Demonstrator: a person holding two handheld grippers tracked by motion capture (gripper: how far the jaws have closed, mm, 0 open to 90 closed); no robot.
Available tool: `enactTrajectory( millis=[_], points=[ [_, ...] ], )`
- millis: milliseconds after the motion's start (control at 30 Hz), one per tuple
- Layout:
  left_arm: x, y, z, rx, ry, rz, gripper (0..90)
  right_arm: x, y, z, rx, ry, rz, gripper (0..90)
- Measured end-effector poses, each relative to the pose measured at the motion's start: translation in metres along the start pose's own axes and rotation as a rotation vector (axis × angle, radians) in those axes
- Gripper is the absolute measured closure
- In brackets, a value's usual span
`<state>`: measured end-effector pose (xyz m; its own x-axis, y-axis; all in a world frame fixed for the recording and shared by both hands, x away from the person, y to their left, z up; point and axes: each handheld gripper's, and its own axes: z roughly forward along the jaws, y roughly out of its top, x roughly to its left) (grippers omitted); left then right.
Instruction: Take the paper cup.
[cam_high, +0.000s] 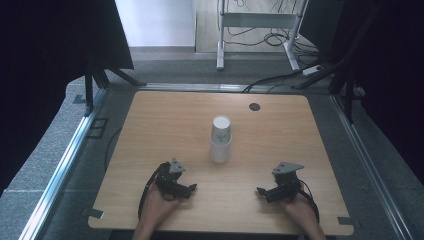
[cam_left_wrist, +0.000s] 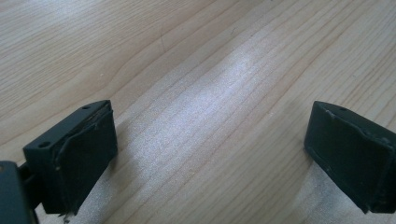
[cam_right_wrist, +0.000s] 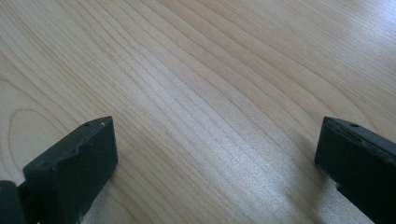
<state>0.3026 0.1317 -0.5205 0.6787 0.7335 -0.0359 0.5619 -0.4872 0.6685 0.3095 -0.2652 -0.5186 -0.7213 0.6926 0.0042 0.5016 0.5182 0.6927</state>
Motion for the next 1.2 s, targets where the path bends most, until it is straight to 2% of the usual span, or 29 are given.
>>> enactTrajectory(
  millis=[900,1200],
  points=[
    [0.0007,0.0001,-0.0003,0.002,-0.003,0.001,2.2,-0.0005,0.0003,0.0001,0.000,0.003,0.002,0.0],
    [0.0062,0.0043,-0.0018,0.011,-0.030,0.006,0.3,-0.0019,0.0044,-0.0012,0.010,0.013,0.001,1.6]
  ],
)
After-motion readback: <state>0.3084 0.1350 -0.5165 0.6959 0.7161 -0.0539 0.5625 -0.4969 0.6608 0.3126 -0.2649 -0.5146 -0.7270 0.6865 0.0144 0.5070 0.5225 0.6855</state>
